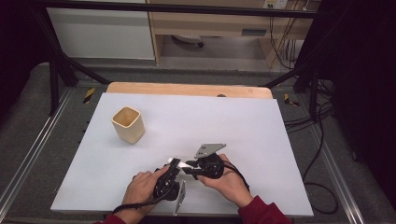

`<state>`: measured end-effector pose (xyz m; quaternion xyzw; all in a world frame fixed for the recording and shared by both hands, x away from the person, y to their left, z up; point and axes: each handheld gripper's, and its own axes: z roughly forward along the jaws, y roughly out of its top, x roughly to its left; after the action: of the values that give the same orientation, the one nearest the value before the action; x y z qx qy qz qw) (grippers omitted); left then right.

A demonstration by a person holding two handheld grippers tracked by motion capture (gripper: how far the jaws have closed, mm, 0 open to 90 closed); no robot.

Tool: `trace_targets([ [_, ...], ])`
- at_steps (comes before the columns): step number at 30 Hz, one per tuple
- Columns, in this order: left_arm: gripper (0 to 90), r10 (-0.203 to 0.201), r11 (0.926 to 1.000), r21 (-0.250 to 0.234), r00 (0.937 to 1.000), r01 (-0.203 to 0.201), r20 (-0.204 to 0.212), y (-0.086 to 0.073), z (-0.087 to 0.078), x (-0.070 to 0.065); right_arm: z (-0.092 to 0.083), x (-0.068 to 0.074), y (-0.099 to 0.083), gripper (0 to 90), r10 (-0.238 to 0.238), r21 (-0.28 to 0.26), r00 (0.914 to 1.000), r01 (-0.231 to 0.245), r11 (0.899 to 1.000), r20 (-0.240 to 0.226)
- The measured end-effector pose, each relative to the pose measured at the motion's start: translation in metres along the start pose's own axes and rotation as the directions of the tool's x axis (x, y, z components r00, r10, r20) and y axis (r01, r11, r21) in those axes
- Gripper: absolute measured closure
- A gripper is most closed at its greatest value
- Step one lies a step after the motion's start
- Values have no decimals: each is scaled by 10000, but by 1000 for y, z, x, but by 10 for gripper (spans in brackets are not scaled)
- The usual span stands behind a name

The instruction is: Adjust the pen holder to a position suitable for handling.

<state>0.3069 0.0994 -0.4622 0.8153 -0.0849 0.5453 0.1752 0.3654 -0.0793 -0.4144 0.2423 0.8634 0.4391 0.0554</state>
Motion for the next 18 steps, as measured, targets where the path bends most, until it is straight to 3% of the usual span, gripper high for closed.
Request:
trace_targets([
  [5,672,-356,9993,154,9982,349,479,-4,3,1,-2,-3,0,615,227,-161,9997,-225,9996,84],
  [14,673,-735,9955,630,9968,713,328,-15,5,10,-11,-10,-3,550,448,-328,9986,-439,9985,269],
  [18,673,-1143,9904,827,9929,1112,337,-20,5,14,-11,-11,-4,520,477,-257,9981,-467,9986,392],
])
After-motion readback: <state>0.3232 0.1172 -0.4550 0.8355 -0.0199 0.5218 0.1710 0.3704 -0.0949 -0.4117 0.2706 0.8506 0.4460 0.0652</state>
